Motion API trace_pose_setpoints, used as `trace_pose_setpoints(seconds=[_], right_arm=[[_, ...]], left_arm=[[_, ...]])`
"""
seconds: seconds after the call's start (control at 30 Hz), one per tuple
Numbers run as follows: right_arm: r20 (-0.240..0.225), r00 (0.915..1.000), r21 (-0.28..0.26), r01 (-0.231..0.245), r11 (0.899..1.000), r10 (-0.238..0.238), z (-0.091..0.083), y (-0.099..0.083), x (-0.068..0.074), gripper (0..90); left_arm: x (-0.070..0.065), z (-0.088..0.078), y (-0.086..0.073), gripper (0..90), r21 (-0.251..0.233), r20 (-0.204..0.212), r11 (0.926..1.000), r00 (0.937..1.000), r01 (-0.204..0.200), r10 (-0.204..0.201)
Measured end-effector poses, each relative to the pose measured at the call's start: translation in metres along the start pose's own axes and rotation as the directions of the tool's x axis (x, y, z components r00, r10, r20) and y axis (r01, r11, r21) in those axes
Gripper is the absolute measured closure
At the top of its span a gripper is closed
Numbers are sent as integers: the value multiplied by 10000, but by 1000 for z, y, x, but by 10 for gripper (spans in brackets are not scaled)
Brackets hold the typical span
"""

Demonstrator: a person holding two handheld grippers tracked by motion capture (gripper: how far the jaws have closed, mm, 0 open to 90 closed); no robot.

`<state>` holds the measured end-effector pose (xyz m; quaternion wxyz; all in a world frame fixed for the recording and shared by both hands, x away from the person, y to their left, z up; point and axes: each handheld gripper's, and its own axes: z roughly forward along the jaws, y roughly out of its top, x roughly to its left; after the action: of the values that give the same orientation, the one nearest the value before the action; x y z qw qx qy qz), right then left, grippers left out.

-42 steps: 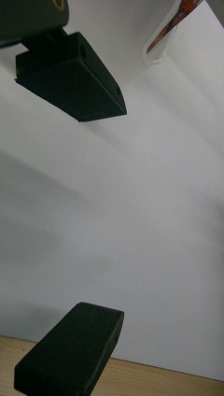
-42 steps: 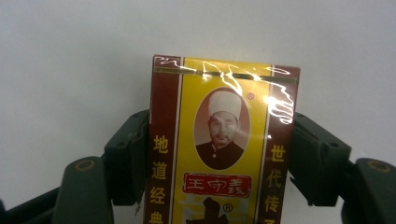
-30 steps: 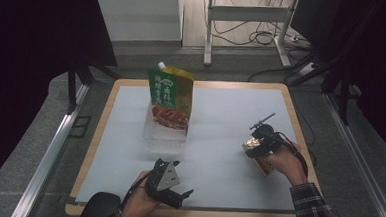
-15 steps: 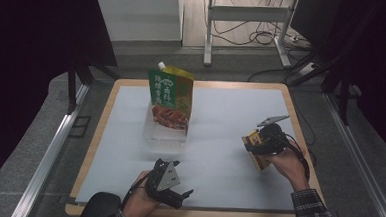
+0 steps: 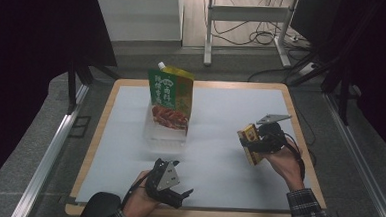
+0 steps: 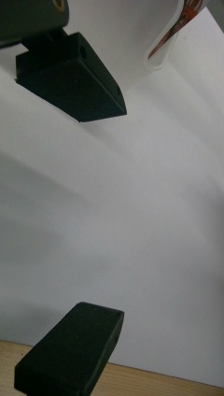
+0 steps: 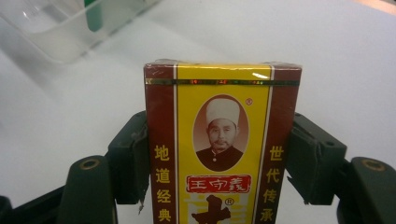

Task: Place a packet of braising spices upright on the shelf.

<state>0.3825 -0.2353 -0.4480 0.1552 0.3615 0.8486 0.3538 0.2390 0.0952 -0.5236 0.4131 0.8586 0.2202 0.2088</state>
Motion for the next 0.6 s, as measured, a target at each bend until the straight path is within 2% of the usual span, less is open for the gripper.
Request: trace_pose_setpoints(seconds=[0.33,0.6], right_arm=[[-453,9990,-981,-14,9952,-30,-2,12,9,320],[-559,9981,-1531,153,9881,-241,0,24,19,320]], left_arm=[[0,0,0,44,6,44,10000,10000,25,-25],[0,0,0,45,32,67,10000,10000,-6,6]])
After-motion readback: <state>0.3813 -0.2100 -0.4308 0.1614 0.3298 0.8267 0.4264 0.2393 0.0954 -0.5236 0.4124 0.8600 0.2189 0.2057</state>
